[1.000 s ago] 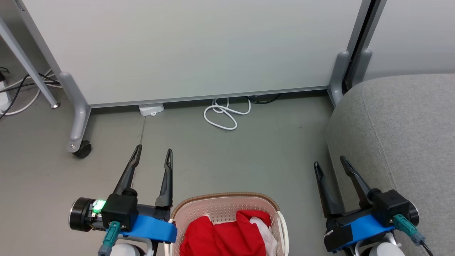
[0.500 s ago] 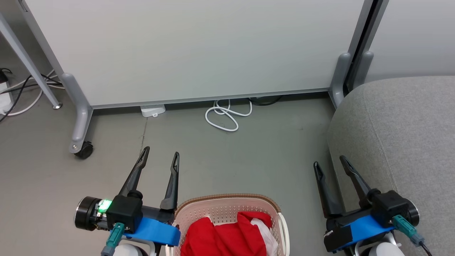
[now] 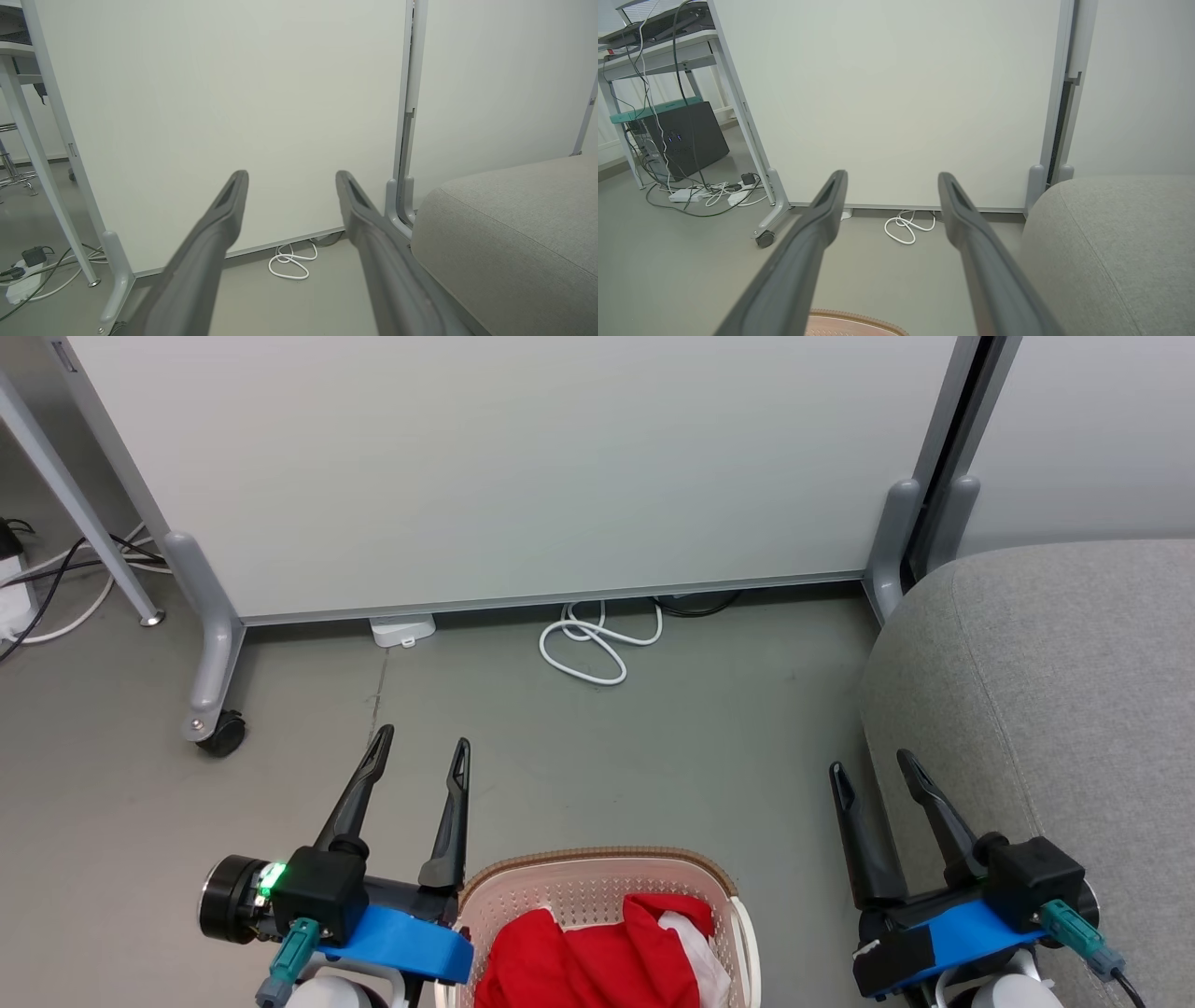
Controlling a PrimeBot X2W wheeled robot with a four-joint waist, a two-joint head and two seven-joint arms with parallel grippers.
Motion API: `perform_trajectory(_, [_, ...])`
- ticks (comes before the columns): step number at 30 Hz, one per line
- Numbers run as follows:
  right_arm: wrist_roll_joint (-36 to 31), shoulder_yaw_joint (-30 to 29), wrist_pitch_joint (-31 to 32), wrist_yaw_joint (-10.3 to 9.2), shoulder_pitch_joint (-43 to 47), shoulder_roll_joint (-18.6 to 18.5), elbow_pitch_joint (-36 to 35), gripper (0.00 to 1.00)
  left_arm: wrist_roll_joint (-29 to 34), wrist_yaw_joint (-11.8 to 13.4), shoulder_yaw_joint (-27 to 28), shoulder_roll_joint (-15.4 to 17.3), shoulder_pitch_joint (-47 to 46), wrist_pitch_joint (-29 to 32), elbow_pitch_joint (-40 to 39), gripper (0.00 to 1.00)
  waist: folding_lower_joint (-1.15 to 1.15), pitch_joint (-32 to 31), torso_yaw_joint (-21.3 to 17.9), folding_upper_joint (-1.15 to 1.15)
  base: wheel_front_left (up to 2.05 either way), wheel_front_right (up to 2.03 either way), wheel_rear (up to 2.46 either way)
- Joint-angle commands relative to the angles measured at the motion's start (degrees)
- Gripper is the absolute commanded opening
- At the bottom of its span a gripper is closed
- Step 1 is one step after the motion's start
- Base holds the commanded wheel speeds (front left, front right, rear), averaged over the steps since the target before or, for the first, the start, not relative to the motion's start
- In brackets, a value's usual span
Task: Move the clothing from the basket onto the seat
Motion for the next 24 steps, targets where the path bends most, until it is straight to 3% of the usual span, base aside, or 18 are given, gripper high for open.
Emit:
perform_trajectory(1, [0.23, -0.03, -0.2, 0.13, -0.46, -0.26, 0.07, 1.0, 0.26, -0.16, 0.35, -0.08, 0.17, -0.18, 0.1, 1.0, 0.0, 0.0, 0.0, 0.0, 0.0, 0.0, 0.0])
perform_trajectory(13, [0.0, -0.25, -0.2, 0.13, -1.75, -0.26, -1.61, 1.0, 1.22, -1.1, -1.48, -0.62, -3.14, -0.18, 1.65, 1.0, 0.0, 2.45, 0.03, 0.0, 0.0, 0.0, 0.0])
perform_trajectory(19, [-2.02, -0.41, -0.19, 0.12, -5.53, -0.25, -4.66, 1.0, 1.78, -1.68, -7.72, 0.81, -10.41, -0.18, 7.39, 1.0, 0.0, 9.32, -1.09, 0.0, 0.0, 0.0, 0.0])
perform_trajectory(24, [-3.74, -0.31, -0.19, 0.12, -9.87, -0.24, -6.99, 1.0, -0.16, -1.53, -16.7, 2.78, -17.97, -0.18, 13.56, 1.0, 0.0, 17.09, -2.86, 0.0, 0.0, 0.0, 0.0])
